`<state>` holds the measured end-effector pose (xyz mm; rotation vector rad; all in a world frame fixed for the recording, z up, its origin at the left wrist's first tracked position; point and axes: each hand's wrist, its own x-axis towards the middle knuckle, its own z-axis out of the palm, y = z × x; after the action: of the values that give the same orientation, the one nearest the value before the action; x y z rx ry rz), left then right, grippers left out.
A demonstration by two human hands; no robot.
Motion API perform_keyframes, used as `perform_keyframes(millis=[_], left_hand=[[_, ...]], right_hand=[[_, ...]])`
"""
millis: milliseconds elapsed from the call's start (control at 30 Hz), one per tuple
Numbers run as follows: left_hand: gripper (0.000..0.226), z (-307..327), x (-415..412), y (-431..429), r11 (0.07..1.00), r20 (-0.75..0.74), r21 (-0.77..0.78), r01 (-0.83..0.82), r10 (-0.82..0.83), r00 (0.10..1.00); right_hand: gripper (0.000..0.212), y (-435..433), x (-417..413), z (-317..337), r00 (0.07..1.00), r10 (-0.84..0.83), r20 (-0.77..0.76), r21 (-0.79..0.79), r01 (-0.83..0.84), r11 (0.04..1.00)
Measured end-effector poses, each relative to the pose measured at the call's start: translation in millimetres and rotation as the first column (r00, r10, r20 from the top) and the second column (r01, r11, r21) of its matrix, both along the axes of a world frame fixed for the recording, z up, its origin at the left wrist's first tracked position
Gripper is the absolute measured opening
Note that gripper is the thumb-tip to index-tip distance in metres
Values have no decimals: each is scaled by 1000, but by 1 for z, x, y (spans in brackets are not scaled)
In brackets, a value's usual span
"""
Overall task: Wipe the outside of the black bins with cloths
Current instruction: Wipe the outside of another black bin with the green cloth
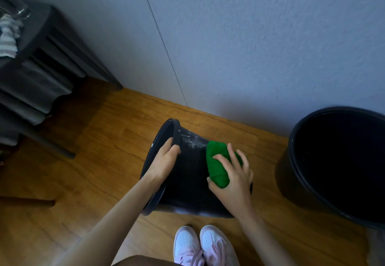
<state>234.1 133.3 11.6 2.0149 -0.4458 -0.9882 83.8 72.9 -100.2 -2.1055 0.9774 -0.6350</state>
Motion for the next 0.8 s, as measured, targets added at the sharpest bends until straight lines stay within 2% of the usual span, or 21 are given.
perform_keyframes(millis=[167, 233, 267, 333, 367, 433, 500, 567, 700, 800], left_hand=[[28, -4, 1, 0, 1000, 10, -10, 9, -9, 1000], [37, -6, 3, 1, 1000, 58, 3, 18, -18, 998], [36, -8, 3, 2, 999, 71, -18, 38, -37, 997], [26, -10, 3, 1, 994, 98, -71, 86, -78, 992], [25, -10, 2, 0, 992, 114, -82, 98, -89, 989], [26, -10, -2, -1, 989, 133, -103, 103, -89, 987], [31, -15, -1, -1, 988, 125, -121, 97, -81, 989], [30, -17, 1, 2, 988, 88, -138, 69, -57, 994], [30, -19, 4, 1, 987, 99, -139, 78, -65, 993], [33, -14, -5, 2, 985, 105, -111, 129, -118, 988]], right_hand=[[37, -6, 10, 4, 993, 107, 54, 157, -115, 981], [28, -8, 13, 7, 993, -5, 116, 182, -16, 983], [31, -9, 13, 9, 984, -73, 159, 192, 42, 980], [50, -8, 13, 21, 964, -120, 237, 245, 60, 968], [61, -4, 14, 28, 955, -98, 279, 255, 24, 967], [69, 7, 22, 38, 945, 39, 324, 134, -86, 987], [67, 17, 33, 41, 963, 166, 212, -12, -167, 986], [64, 21, 43, 37, 979, 163, 124, -33, -160, 987], [58, 4, 56, 37, 981, 139, 132, 69, -149, 986], [55, -32, 68, 32, 996, 82, 26, 239, -86, 967]])
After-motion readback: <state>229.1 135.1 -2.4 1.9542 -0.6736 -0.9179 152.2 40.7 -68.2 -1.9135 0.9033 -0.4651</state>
